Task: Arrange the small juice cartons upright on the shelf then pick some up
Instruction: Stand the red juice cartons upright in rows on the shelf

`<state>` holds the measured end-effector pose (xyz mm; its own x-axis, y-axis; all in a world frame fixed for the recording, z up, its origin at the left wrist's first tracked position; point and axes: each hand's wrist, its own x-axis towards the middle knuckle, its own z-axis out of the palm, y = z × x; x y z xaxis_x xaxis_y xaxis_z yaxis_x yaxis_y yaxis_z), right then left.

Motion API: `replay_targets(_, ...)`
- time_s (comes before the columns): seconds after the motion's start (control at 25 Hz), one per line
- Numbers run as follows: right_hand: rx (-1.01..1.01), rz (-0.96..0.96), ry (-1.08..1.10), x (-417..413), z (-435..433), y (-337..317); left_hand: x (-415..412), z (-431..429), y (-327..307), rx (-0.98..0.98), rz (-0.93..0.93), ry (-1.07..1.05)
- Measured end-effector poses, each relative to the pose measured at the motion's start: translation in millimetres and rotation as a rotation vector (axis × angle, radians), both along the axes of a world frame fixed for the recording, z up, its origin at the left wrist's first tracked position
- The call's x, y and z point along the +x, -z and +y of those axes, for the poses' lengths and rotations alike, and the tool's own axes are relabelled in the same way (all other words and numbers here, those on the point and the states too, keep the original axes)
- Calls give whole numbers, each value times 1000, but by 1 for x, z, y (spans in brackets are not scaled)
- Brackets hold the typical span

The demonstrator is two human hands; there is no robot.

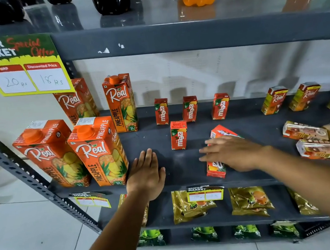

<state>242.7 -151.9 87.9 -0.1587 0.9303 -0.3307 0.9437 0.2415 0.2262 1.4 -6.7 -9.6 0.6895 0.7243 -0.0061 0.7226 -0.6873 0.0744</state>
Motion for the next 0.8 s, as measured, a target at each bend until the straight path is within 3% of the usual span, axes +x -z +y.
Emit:
replay_targets(0.08, 37, 4, -56, 5, 3, 10, 0, -1, 0, 11, 3, -6)
replay_targets(0.16, 154, 109, 45, 5, 6, 12, -1, -4, 0, 18, 1, -14)
replay_targets(0.36, 768, 849, 908, -13, 23, 24, 0, -4, -1, 10, -8, -25)
replay_targets(0.48, 1021, 1148, 1186, -33, 43, 35, -1, -4, -1, 7, -10, -29)
replay_targets(0.64, 1070, 1176, 1270, -48, 57, 54, -1, -4, -1, 7, -18, -25)
replay_targets(0.8, 962, 1125, 1320, -52, 57, 53, -2, -3, 1, 11, -26, -24)
